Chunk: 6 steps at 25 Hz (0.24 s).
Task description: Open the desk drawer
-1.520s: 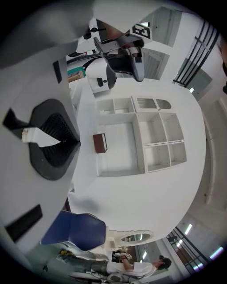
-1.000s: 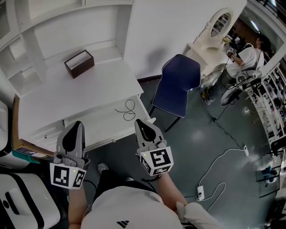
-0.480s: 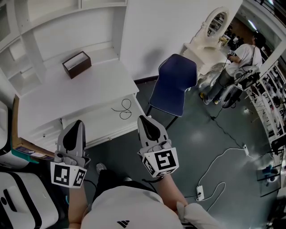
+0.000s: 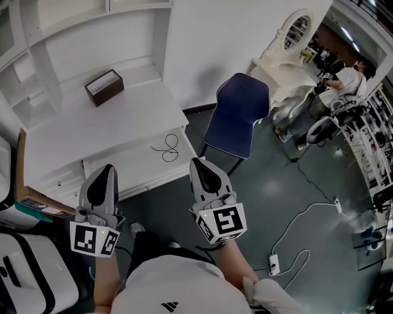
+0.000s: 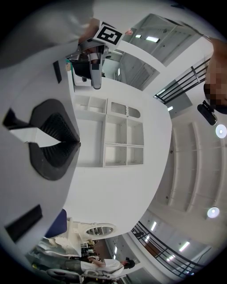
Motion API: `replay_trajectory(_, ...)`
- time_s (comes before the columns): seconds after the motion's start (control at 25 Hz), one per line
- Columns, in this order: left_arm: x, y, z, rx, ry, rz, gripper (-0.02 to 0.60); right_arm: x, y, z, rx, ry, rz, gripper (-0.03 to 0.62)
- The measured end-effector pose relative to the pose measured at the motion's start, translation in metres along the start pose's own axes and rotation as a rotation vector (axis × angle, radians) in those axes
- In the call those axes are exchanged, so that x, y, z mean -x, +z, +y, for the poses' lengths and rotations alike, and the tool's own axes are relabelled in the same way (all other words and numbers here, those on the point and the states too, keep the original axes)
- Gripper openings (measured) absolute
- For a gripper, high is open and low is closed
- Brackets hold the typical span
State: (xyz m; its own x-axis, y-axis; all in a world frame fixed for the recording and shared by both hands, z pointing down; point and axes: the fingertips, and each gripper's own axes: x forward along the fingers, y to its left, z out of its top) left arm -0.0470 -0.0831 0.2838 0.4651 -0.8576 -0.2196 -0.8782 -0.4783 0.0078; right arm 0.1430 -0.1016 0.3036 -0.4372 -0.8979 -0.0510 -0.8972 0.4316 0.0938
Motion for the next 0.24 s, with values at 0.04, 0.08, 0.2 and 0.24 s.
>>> replay_trajectory(0.04,-0.0003,-0.0005,-0.0007,-0.001,0.000,0.000,0.005,0.0003,-0.0003,-0.0006,0.000,0.000,-0.001,0.000)
replay_trajectory(0.08,-0.0005,-0.0010,-0.0011,-0.001,-0.001,0.001,0.005,0.0004,-0.0004,-0.0009,0.000,0.000,-0.003,0.000)
replay_trajectory(0.2,-0.0011,-0.0020,-0.0021,-0.002,-0.001,0.002,0.005,0.0005,0.0001,-0.0016,0.002,0.000,-0.006,0.000)
replay_trajectory(0.24,-0.0012,-0.0021,-0.0025,-0.003,-0.001,0.003,0.005,0.0006,0.0003,-0.0019,0.003,0.000,-0.007,0.000)
